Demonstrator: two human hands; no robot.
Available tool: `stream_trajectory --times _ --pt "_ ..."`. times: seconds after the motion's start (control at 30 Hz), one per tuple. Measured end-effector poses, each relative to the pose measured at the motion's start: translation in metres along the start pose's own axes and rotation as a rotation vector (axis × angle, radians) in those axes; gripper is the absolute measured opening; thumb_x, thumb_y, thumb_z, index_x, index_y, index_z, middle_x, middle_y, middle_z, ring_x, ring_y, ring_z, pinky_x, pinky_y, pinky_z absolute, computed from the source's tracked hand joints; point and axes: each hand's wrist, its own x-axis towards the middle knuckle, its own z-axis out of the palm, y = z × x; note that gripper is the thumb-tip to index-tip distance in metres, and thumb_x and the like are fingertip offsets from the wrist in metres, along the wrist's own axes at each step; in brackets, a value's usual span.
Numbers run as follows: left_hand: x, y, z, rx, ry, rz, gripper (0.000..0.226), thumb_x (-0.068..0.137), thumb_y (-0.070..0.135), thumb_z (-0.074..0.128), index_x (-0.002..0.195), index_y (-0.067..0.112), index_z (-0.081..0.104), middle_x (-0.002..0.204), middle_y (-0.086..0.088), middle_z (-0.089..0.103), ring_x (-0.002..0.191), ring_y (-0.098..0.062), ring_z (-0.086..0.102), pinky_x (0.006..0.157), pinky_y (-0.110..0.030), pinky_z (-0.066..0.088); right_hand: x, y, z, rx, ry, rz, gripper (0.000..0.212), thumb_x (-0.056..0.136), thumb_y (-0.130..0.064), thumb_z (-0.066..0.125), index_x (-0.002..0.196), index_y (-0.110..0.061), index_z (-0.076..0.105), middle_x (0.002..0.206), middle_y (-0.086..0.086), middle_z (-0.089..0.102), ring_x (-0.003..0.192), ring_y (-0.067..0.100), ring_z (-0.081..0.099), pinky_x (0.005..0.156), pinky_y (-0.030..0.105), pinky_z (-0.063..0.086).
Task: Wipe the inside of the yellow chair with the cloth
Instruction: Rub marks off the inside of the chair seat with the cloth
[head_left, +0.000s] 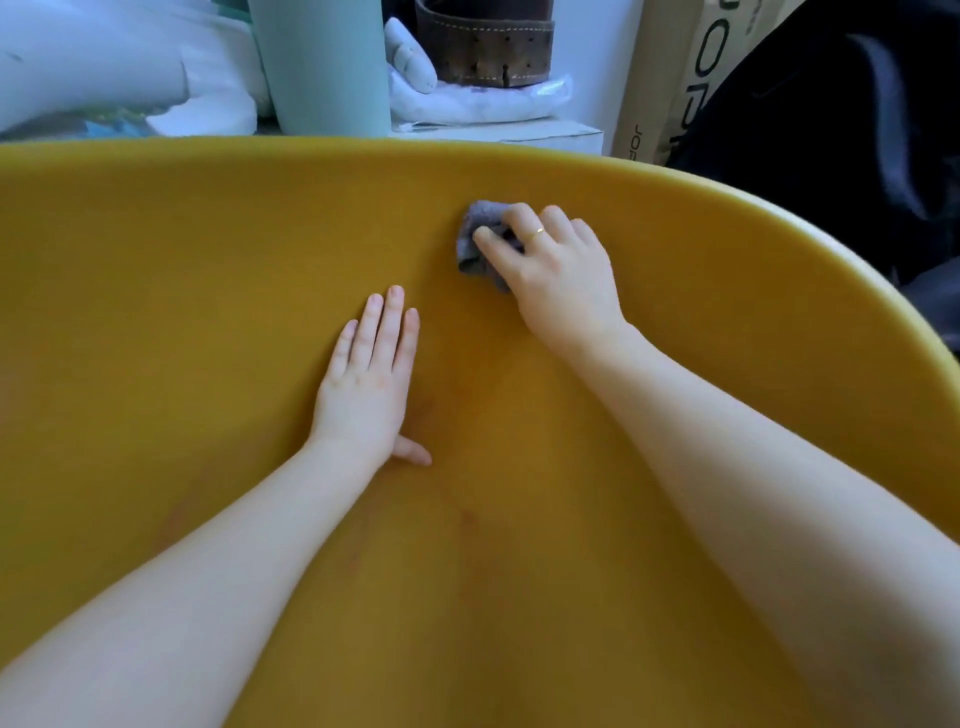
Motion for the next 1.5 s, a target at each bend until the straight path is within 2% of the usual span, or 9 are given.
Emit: stream_trajectory --times 0.2,0.43,0.63,0.8,0.93,1.13,1.23,1.33,1.5 --pt "0.004 0.001 0.004 0.011 0.013 0.005 0.147 0.053 0.074 0.067 0.142 0.0 -0.024 0.149 -0.019 -0.029 0.141 -0.032 -0.019 0.115 -0.039 -0.005 0.002 -0.013 0.018 0.106 0.091 0.204 0.032 0.079 -0.004 0.045 0.1 -0.007 0.07 0.095 0.017 0.067 0.064 0.03 0.055 0.052 0.032 0.042" --pt "-0.002 0.003 0.001 0.001 0.018 0.001 0.145 0.055 0.071 0.068 0.142 0.0 -0.024 0.151 -0.018 -0.027 0.142 -0.031 -0.018 0.116 -0.038 -0.003 -0.114 -0.097 -0.02 0.295 -0.342 0.194 0.034 0.069 -0.014 0.042 0.087 -0.011 0.071 0.083 0.01 0.063 0.059 0.027 0.05 0.049 0.027 0.035" --pt "-0.024 0.006 -0.013 -0.095 -0.005 -0.023 0.135 0.063 0.064 0.07 0.145 0.004 -0.018 0.151 -0.016 -0.026 0.144 -0.027 -0.01 0.116 -0.036 0.001 -0.16 -0.126 -0.084 0.349 -0.6 0.112 0.024 0.051 -0.009 0.071 0.072 -0.02 0.067 0.072 0.001 0.059 0.053 0.021 0.046 0.049 0.021 0.025" --pt "-0.074 0.01 0.002 -0.194 -0.026 0.143 0.116 0.071 0.058 0.066 0.149 0.002 0.001 0.155 -0.015 -0.013 0.145 -0.026 0.0 0.116 -0.033 0.0 -0.138 -0.057 -0.068 0.077 -0.39 0.144 0.031 0.078 -0.014 0.042 0.088 -0.014 0.072 0.083 0.009 0.065 0.06 0.028 0.053 0.052 0.03 0.037" --pt "-0.109 0.006 0.018 -0.307 -0.132 0.232 0.102 0.07 0.052 0.072 0.146 0.002 0.024 0.154 -0.013 0.017 0.141 -0.027 0.022 0.114 -0.035 0.018 -0.129 -0.067 -0.051 0.027 -0.34 0.284 0.031 0.073 0.0 0.047 0.093 -0.005 0.07 0.09 0.018 0.065 0.058 0.031 0.052 0.051 0.03 0.039" --pt "-0.144 -0.005 0.019 -0.172 -0.388 0.365 0.114 0.069 0.066 0.062 0.149 0.009 0.006 0.154 -0.006 0.007 0.142 -0.02 0.012 0.114 -0.028 0.012 -0.156 -0.166 -0.084 0.387 -0.588 0.466 0.031 0.051 0.002 0.077 0.08 -0.008 0.069 0.079 0.015 0.061 0.051 0.029 0.049 0.045 0.027 0.04" --pt "-0.166 -0.008 0.02 -0.077 -0.451 0.33 0.127 0.062 0.073 0.063 0.148 0.004 0.002 0.154 -0.011 0.004 0.143 -0.025 0.007 0.116 -0.031 0.007 -0.161 -0.201 -0.116 0.574 -0.665 0.442 0.019 0.06 -0.005 0.069 0.078 -0.008 0.069 0.076 0.013 0.059 0.052 0.03 0.051 0.045 0.028 0.042" --pt "-0.181 -0.004 0.021 -0.023 -0.446 0.26 0.123 0.062 0.073 0.061 0.147 0.001 0.009 0.153 -0.014 0.009 0.142 -0.028 0.009 0.116 -0.033 0.007 -0.159 -0.197 -0.125 0.655 -0.844 0.253 0.023 0.083 -0.013 0.052 0.1 -0.01 0.068 0.094 0.012 0.058 0.067 0.031 0.051 0.057 0.035 0.046" --pt "-0.184 -0.004 0.029 -0.163 -0.555 0.178 0.12 0.068 0.069 0.061 0.149 0.007 -0.003 0.156 -0.012 -0.006 0.145 -0.023 -0.001 0.116 -0.032 0.002 -0.164 -0.131 -0.091 0.382 -0.543 0.216 0.033 0.079 -0.025 0.038 0.081 -0.015 0.07 0.075 0.011 0.059 0.053 0.029 0.049 0.048 0.029 0.038"
